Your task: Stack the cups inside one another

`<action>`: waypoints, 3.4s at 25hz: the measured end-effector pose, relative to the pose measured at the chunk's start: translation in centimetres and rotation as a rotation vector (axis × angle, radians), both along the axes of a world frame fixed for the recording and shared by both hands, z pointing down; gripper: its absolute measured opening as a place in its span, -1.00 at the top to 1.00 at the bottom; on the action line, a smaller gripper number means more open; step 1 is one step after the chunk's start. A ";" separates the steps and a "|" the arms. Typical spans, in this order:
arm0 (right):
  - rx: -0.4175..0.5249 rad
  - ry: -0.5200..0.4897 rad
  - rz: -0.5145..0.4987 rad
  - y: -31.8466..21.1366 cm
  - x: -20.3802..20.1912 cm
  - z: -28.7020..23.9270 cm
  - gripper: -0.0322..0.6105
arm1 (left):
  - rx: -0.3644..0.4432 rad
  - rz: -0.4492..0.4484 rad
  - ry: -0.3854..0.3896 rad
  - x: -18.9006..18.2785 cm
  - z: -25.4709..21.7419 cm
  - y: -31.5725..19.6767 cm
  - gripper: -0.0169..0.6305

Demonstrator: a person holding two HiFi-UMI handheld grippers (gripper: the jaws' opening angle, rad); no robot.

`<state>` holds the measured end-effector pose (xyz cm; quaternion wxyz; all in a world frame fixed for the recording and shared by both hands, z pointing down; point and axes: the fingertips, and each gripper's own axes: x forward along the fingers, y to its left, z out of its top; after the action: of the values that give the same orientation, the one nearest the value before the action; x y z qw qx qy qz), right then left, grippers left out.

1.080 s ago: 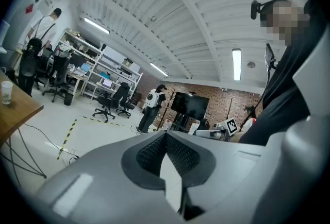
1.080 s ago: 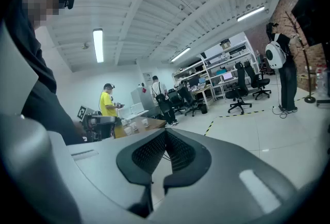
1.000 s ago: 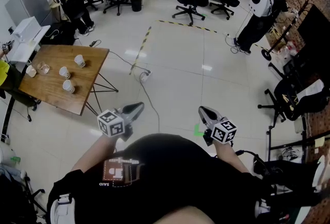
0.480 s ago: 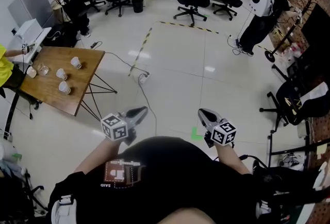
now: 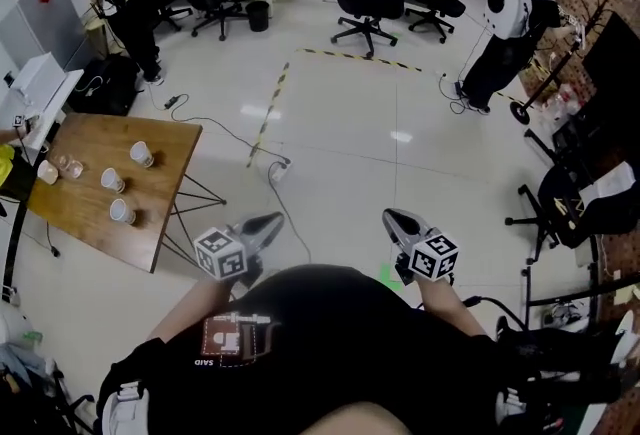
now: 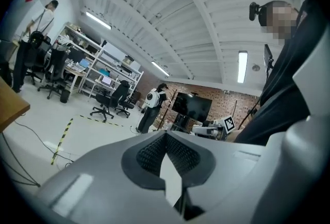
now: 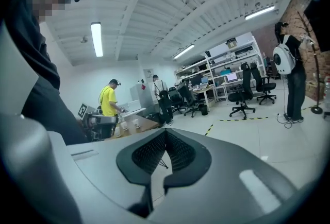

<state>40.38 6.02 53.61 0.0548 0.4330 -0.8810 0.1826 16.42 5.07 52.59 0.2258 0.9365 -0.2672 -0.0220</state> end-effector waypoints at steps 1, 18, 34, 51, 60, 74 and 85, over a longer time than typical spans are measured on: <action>0.000 -0.008 0.015 -1.4 -1.2 -0.4 0.86 | 0.001 0.027 -0.010 -0.8 0.0 -1.5 0.94; -0.005 -0.033 0.063 -20.2 -1.7 -0.4 0.86 | 0.029 0.132 -0.066 -1.1 0.1 -21.0 0.94; 0.026 -0.029 -0.187 -35.3 4.9 -0.9 0.86 | 0.080 -0.140 -0.054 4.6 -2.7 -30.6 0.94; 0.013 0.008 -0.445 -38.9 -2.1 -0.2 0.86 | 0.034 -0.386 -0.051 -0.9 -1.7 -29.4 0.94; -0.006 0.045 -0.923 -35.2 -25.0 0.3 0.86 | -0.024 -0.885 -0.028 -18.6 -0.5 -16.4 0.94; 0.041 0.060 -1.288 -23.7 -56.5 -1.8 0.86 | -0.010 -1.269 -0.036 -42.7 -1.1 0.6 0.94; 0.008 0.046 -1.563 -27.5 -66.7 1.0 0.86 | -0.064 -1.552 -0.032 -47.4 0.4 -1.6 0.94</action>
<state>-26.34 -21.46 54.65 0.1841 -0.3093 -0.9296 0.0788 -30.98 3.51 53.02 0.1688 0.4744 -0.8504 -0.1525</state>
